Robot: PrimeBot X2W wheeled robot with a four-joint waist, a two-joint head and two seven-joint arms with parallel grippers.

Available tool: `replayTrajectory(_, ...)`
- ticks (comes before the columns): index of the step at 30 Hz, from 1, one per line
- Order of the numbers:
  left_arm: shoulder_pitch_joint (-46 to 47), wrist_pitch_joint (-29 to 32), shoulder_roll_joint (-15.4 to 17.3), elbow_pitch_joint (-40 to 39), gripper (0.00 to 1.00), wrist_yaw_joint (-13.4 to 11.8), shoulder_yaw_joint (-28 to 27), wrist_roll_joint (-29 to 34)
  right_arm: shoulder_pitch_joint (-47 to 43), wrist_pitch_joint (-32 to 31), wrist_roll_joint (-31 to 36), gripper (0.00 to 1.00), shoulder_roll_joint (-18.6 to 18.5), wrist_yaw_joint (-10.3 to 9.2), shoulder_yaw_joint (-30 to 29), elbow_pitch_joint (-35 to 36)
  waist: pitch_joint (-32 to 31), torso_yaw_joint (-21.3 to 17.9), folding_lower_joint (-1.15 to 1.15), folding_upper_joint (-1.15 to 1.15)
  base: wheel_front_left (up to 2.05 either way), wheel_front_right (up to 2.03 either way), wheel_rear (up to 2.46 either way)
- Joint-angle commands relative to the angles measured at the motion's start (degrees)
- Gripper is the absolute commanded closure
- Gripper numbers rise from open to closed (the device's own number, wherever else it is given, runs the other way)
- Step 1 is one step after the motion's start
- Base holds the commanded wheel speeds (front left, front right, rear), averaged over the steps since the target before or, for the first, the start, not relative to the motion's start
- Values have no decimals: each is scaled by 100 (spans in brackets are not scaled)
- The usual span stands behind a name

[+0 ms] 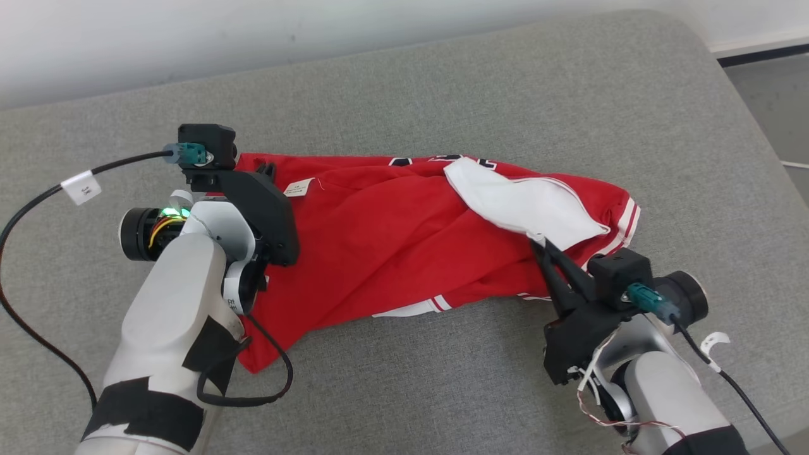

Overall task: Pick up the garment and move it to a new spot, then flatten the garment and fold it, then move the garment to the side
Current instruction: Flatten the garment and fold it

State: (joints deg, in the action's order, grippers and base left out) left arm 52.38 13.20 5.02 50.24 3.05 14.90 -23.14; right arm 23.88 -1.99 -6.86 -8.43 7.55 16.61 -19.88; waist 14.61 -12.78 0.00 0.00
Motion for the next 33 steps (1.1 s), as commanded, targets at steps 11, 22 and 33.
replayTrajectory(11,273,-1035,-1,-551,100,167,-605,-668,716,194,-497,100,-258,-13,-506,662,-160,-48,0,0,0,0,0)
replayTrajectory(22,1499,-1049,642,-1082,100,348,-1013,-1060,3557,-240,-1512,100,-253,-13,-13,-214,810,-384,0,0,0,0,0)
replayTrajectory(33,3611,-993,1314,-1999,100,306,-1030,-800,6299,714,-1263,100,-297,-13,-765,-1300,2196,-436,0,0,0,0,0)
